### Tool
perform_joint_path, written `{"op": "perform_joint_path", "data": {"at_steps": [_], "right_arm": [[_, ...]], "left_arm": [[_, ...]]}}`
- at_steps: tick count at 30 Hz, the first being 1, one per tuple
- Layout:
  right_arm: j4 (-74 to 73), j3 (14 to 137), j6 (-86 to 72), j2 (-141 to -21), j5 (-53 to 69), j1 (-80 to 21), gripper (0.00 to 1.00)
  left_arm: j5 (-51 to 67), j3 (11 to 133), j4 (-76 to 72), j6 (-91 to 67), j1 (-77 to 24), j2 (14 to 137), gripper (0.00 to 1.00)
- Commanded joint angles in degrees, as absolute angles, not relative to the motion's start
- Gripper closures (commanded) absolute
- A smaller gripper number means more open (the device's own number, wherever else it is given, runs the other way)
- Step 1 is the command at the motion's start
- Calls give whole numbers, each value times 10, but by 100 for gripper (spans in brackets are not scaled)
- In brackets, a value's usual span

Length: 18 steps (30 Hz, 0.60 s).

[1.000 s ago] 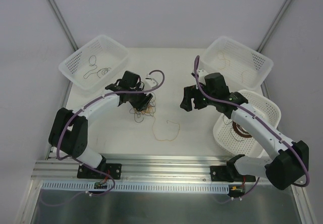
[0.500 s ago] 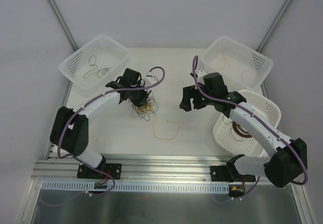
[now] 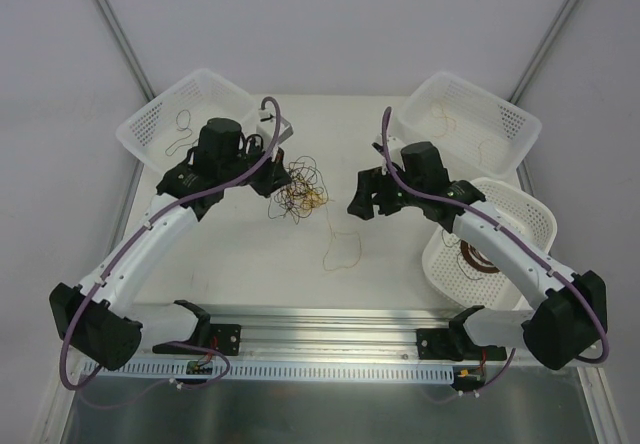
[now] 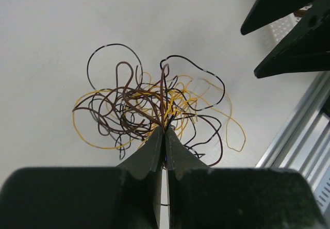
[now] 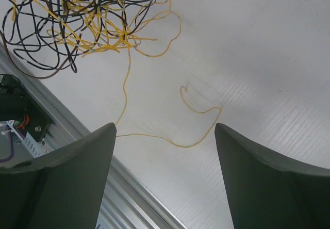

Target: Untangle the cables

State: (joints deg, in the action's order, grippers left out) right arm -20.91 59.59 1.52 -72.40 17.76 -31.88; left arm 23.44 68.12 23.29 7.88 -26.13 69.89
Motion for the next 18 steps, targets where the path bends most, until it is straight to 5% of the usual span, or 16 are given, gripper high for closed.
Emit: {"op": "perform_joint_path", "data": {"at_steps": [1,18], "right_arm": [[-162,629,10,-721,226,-330,19],[-102,746,95,-787,354,-381,26]], "left_arm": [[284,670,235,40,-257,674,100],[419,617,235,39,-258,621,100]]}}
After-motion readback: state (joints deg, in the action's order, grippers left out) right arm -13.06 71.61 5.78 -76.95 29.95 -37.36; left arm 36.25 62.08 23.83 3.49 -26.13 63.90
